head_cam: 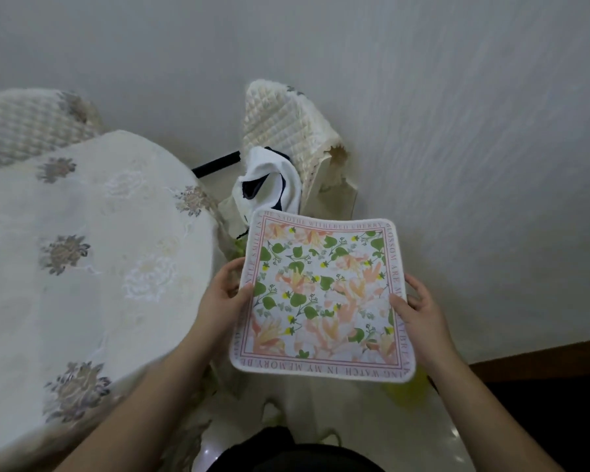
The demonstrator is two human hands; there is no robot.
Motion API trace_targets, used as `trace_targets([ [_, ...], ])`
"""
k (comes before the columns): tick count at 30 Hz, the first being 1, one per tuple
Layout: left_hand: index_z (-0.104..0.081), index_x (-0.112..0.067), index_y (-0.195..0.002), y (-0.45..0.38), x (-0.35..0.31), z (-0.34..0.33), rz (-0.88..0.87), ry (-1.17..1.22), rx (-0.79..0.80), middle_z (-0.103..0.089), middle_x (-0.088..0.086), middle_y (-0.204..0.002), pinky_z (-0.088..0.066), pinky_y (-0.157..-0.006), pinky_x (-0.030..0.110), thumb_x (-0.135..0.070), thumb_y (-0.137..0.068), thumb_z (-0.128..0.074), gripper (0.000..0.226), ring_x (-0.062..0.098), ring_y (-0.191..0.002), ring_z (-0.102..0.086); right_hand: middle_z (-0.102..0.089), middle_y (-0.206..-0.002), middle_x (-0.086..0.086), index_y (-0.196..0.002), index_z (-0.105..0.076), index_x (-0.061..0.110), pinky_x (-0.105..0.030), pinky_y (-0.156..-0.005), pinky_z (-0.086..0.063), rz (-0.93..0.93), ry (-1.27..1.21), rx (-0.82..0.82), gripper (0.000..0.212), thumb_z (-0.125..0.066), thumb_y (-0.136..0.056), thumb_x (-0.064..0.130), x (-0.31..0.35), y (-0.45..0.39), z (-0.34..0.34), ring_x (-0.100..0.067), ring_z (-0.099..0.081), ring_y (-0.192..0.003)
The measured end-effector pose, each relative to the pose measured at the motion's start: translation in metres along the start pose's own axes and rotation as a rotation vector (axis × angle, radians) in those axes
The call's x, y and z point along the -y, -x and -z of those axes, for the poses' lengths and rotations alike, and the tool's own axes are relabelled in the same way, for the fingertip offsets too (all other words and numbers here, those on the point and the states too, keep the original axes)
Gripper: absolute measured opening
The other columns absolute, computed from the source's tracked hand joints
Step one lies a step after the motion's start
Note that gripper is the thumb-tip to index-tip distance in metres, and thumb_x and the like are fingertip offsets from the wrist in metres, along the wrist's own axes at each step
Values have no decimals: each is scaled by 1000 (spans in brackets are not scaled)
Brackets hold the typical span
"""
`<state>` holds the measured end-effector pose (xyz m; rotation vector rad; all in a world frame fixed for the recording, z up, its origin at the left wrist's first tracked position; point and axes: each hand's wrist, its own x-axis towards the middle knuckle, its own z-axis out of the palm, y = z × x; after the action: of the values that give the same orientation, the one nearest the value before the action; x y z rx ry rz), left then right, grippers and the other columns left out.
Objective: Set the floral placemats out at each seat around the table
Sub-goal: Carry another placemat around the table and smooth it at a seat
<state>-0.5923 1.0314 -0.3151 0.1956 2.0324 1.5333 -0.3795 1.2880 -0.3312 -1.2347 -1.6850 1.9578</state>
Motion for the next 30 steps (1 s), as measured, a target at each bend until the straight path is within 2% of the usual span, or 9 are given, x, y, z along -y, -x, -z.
trace_targets([
  [2, -56, -53, -121, -6, 6, 15, -2, -1, -53, -76, 0, -104, -63, -60, 41, -27, -93, -67, 40, 24, -79, -77, -77, -94, 0, -114, -55, 52, -39, -56, -60, 6, 32, 42, 42, -63, -95, 15, 8, -14, -18, -26, -76, -78],
  [4, -54, -57, -120, -13, 10, 31, -3, -2, -94, -77, -4, -104, -63, -64, 43, -32, -92, -69, 40, 22, -81, -77, -77, -94, 0, -121, -54, 46, -39, -55, -60, 17, 46, 76, 42, -63, -95, 16, 16, -30, -38, -27, -76, -78],
  [7, -50, -59, -120, -26, 14, 55, -15, -39, -147, -77, -10, -98, -63, -68, 43, -37, -91, -69, 41, 15, -79, -77, -77, -96, -5, -127, -52, 41, -49, -62, -61, 27, 72, 137, 42, -63, -96, 15, 29, -52, -70, -31, -75, -81],
  [14, -50, -63, -112, -51, 17, 106, -31, 51, -267, -77, -10, -96, -63, -69, 45, -34, -90, -69, 41, 16, -79, -77, -77, -98, -6, -131, -53, 35, -55, -66, -60, 99, 144, 258, 45, -64, -94, 13, 65, -91, -141, -33, -75, -83],
  [18, -50, -60, -117, -56, 23, 133, -16, 86, -328, -77, -10, -97, -62, -73, 46, -36, -90, -68, 41, 14, -81, -76, -77, -100, -4, -123, -58, 41, -51, -64, -61, 148, 175, 314, 41, -66, -93, 14, 74, -103, -176, -32, -75, -83],
  [21, -50, -60, -119, -56, 29, 151, -10, 93, -377, -77, -12, -96, -62, -70, 44, -39, -89, -68, 40, 13, -79, -76, -76, -102, -2, -115, -62, 47, -46, -62, -61, 137, 182, 372, 40, -66, -93, 15, 75, -111, -202, -29, -75, -85],
  [26, -51, -59, -119, -56, 39, 170, 22, 152, -472, -77, -11, -97, -62, -69, 45, -38, -89, -68, 40, 14, -79, -76, -75, -106, -1, -113, -61, 52, -52, -69, -61, 118, 230, 477, 42, -66, -93, 16, 87, -133, -242, -29, -75, -90],
  [30, -52, -62, -113, -62, 40, 177, 65, 209, -549, -77, -6, -98, -62, -70, 47, -42, -85, -68, 38, 18, -81, -76, -75, -105, 5, -110, -62, 53, -39, -63, -62, 128, 282, 567, 42, -65, -94, 14, 96, -157, -275, -22, -75, -89],
])
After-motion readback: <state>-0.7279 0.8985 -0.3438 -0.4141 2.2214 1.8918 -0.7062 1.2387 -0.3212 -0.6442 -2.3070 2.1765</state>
